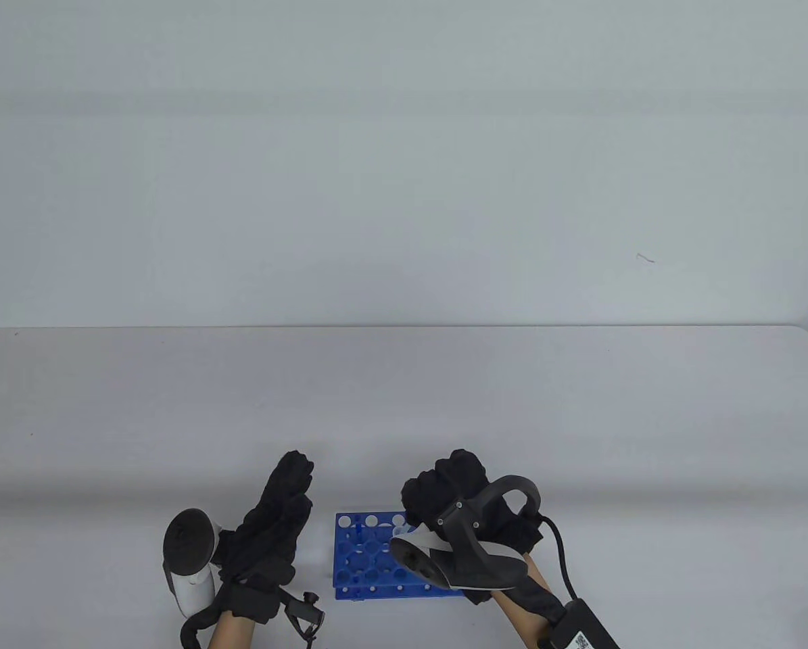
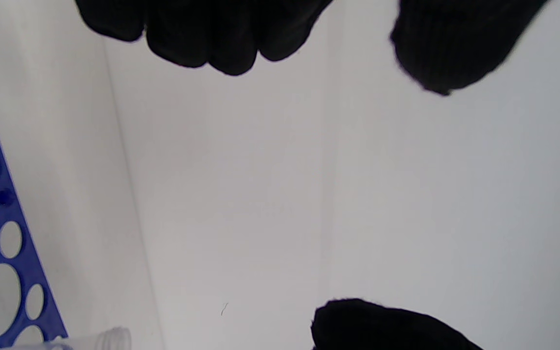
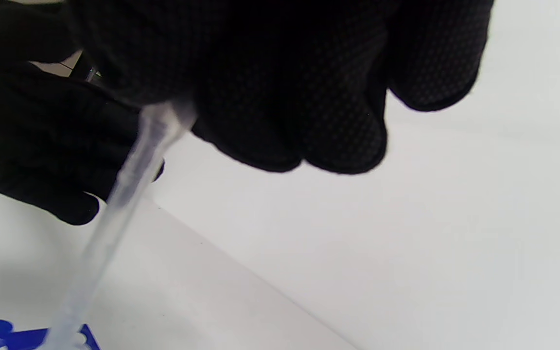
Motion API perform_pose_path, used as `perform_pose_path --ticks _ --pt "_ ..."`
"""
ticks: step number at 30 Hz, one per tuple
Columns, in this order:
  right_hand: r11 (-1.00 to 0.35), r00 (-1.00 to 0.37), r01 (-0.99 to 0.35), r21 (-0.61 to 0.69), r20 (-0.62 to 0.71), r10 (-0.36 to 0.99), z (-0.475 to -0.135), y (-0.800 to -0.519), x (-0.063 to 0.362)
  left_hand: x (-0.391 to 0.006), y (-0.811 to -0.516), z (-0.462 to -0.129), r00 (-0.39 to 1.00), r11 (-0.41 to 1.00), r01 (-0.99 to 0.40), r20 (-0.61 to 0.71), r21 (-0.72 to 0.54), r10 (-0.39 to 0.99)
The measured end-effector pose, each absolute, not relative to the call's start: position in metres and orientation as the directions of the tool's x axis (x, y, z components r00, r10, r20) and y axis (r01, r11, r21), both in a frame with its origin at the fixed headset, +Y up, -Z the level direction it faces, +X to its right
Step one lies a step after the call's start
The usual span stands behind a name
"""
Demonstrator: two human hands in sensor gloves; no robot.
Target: Press a plastic transfer pipette bulb to move liquid between test tubes
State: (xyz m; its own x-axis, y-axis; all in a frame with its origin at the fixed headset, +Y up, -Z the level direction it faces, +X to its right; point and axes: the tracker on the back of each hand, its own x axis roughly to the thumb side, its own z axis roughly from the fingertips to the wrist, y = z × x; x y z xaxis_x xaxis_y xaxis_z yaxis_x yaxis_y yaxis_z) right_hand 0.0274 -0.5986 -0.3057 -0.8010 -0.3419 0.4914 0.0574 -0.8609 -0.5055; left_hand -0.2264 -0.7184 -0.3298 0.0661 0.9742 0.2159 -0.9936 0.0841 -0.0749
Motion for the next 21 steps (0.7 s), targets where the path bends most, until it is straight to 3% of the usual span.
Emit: perform_pose_path --ticks 6,10,15,18,21 --pt "-0.874 -0.823 -0.007 -0.486 0.5 -0.271 -0.304 -0.584 0.042 -0.227 -0.718 -0.33 0.066 0.084 -0.994 0.216 -0.075 0.974" --pt "-0.863 -0.852 -0.085 -0.499 0.485 -0.197 -0.296 -0.559 0.062 -0.227 -0.718 -0.33 0.066 0.084 -0.994 0.218 -0.075 0.974" --pt "-0.816 -0.916 -0.145 -0.559 0.388 -0.103 -0.294 -0.538 0.101 -0.228 -0.719 -0.33 0.076 0.093 -0.993 0.215 -0.069 0.974" --pt "-0.817 -0.97 -0.107 -0.567 0.24 -0.04 -0.309 -0.546 0.133 -0.228 -0.719 -0.33 0.078 0.094 -0.993 0.216 -0.069 0.973" --pt "-0.863 -0.995 -0.068 -0.501 0.101 0.02 -0.337 -0.58 0.164 -0.227 -0.719 -0.33 0.078 0.096 -0.993 0.215 -0.071 0.973"
